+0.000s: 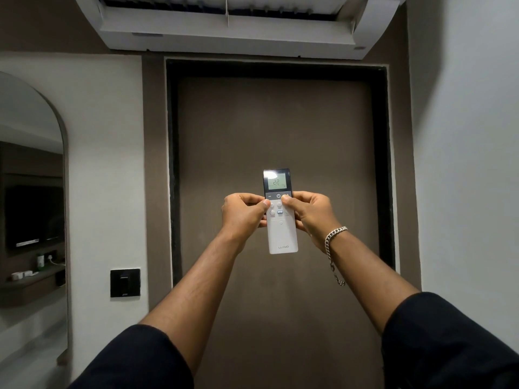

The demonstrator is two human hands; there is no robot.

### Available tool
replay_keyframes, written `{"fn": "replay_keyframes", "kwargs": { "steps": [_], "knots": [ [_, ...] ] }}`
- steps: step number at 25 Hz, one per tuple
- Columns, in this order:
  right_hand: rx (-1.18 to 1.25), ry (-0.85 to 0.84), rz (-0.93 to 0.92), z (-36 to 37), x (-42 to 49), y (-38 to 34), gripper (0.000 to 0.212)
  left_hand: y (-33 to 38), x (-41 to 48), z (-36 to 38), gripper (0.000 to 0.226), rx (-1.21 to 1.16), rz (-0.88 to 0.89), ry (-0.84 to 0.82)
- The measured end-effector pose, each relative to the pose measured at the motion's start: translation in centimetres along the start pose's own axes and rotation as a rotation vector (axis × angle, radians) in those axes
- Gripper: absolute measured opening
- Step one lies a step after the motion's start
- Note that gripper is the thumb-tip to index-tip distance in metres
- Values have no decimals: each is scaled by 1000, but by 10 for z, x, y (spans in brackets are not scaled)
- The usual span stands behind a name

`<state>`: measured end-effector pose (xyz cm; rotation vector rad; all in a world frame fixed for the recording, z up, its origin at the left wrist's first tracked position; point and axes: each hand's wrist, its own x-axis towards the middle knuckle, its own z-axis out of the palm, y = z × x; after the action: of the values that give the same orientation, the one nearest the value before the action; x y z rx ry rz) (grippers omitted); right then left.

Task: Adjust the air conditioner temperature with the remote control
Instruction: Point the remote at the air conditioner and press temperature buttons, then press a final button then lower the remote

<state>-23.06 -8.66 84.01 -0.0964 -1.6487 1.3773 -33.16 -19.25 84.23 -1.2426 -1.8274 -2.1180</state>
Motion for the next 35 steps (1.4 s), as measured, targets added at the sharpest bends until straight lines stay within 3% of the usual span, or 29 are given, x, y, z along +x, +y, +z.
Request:
{"fn": "replay_keyframes", "kwargs": {
  "steps": [6,11,16,22,28,32,35],
  "knots": [
    [-129,-77,-66,-5,-4,7,16,1,-7,4,5,-22,-25,-3],
    [-180,-49,-20,-20,-16,23,21,-15,-15,16,10,-14,-58,-55],
    [-496,237,34,-64,-59,71,22,-64,-40,66,5,41,-166,-177],
    [-616,381,474,-177,-161,174,23,-170,-138,184,7,149,-384,-473],
    [-443,703,923,-308,-360,306,25,-312,-335,313,12,218,-667,-826],
    [-454,913,1133,-362,-507,378,21,-396,-480,367,16,260,-719,-1100],
    [-607,871,1319,-378,-594,426,21,-450,-571,382,17,295,-705,-1237]
  ]
}}
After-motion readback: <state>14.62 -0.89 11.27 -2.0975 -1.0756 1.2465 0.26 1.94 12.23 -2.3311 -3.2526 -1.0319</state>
